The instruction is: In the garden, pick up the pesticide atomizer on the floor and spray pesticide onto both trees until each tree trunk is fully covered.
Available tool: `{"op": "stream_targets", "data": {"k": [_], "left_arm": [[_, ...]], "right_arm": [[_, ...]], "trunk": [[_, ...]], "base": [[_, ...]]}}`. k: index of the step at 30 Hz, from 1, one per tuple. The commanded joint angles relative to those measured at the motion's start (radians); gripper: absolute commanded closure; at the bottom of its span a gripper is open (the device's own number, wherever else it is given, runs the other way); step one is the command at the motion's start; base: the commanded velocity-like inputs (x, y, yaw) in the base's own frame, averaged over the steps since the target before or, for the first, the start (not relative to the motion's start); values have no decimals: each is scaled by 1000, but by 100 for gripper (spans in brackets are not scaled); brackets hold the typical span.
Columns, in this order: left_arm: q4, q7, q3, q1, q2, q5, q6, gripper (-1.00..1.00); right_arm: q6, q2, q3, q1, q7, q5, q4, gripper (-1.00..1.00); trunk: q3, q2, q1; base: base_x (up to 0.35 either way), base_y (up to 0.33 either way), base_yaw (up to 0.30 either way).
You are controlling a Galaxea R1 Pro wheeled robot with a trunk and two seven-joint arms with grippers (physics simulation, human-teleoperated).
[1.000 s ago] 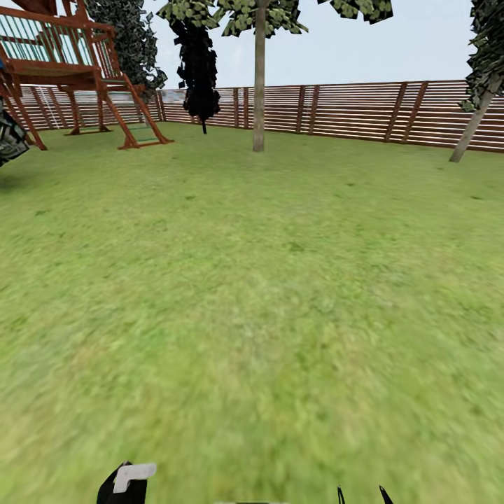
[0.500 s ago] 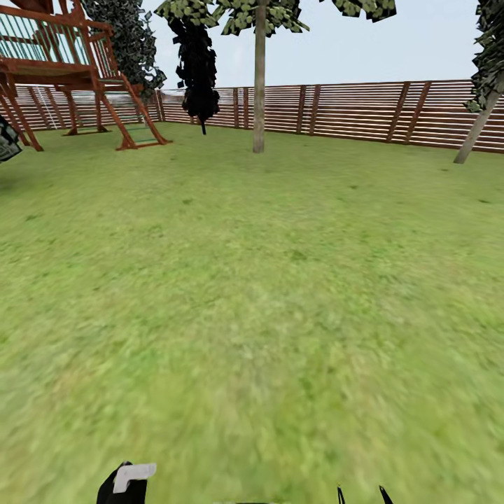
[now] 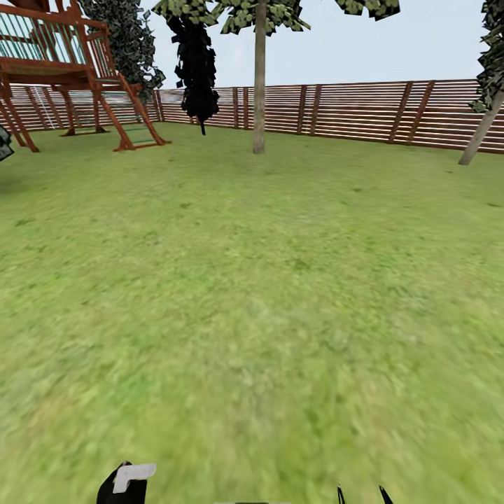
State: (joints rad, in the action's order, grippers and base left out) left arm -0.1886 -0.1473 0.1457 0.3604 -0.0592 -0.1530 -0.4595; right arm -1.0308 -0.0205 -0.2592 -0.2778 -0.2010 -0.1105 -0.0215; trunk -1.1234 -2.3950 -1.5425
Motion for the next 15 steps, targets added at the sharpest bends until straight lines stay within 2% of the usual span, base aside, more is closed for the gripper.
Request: {"op": "stream_targets", "data": {"k": [1, 15], "left_arm": [[0, 0, 0, 0, 0, 0, 0, 100], [0, 0, 0, 0, 1, 1, -1, 100]], "right_arm": [[0, 0, 0, 0, 0, 0, 0, -100], [0, 0, 0, 0, 0, 0, 0, -100]], "trunk": [[0, 0, 0], [0, 0, 0]], "base": [[341, 0, 0], [341, 0, 0]]}}
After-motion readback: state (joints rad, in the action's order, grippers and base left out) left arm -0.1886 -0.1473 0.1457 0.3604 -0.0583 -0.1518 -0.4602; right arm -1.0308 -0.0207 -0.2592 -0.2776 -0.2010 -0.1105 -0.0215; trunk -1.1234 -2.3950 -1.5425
